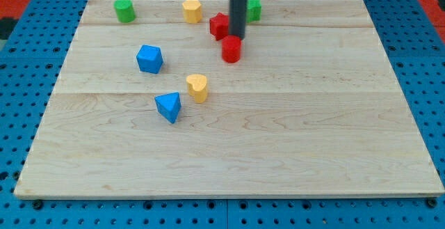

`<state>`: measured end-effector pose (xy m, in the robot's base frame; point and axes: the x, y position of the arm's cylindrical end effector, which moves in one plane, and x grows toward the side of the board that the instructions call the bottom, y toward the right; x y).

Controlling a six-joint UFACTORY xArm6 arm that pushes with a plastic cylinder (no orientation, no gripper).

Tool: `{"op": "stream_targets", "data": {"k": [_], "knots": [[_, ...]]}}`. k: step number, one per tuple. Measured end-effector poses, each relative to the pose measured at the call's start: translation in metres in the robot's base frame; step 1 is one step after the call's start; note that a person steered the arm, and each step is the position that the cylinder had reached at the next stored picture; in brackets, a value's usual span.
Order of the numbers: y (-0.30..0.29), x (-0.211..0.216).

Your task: Move the red star above to the red circle

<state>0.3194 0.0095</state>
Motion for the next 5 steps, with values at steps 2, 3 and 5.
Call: {"op": "stream_targets", "data": {"k": [2,3,5], "knots": [[0.027,0.036],[-0.001,0.053],[-0.009,0.007]]}}
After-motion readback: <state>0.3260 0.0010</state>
